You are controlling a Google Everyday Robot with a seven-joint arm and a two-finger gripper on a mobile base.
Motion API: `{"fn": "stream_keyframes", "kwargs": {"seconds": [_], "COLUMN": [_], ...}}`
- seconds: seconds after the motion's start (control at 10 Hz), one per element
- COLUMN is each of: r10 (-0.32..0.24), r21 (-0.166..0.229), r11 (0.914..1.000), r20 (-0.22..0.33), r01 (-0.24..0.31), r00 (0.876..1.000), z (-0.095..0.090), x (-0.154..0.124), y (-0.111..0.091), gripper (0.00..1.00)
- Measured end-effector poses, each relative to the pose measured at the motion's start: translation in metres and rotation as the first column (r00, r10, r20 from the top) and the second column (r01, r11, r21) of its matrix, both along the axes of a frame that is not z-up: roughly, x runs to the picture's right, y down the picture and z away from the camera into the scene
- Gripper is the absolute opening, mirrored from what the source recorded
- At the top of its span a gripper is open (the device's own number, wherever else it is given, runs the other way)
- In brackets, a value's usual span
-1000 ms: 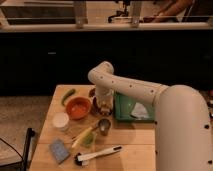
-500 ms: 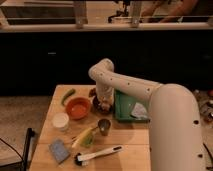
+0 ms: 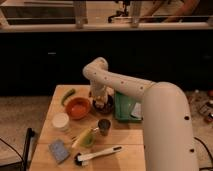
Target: Wipe purple bowl with eraser
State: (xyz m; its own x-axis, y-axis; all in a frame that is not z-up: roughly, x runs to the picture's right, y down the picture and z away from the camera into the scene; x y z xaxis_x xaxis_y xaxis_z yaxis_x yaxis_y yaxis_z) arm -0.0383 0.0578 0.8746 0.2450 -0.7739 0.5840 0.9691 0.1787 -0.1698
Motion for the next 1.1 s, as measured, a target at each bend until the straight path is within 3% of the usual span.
{"fn": "stream_keyframes", "kwargs": {"seconds": [0.5,0.8,1.1], "r10": [-0.070,-0.074,-0.038], "r21": [-0.036,-0.051,-0.052], "r11": [0.9967,0.9957,0.9979], "r20": [0.070,0.055,0.009], "r01": [0.073,0.076,0.038], "r00": [0.995,0.996,0.999], "z": [-0.025,-0.029,-0.021], "x": [-0.003,0.021,0.044], "y": [0.026,0.029,0.022], "gripper": [0.00,0.00,0.00]}}
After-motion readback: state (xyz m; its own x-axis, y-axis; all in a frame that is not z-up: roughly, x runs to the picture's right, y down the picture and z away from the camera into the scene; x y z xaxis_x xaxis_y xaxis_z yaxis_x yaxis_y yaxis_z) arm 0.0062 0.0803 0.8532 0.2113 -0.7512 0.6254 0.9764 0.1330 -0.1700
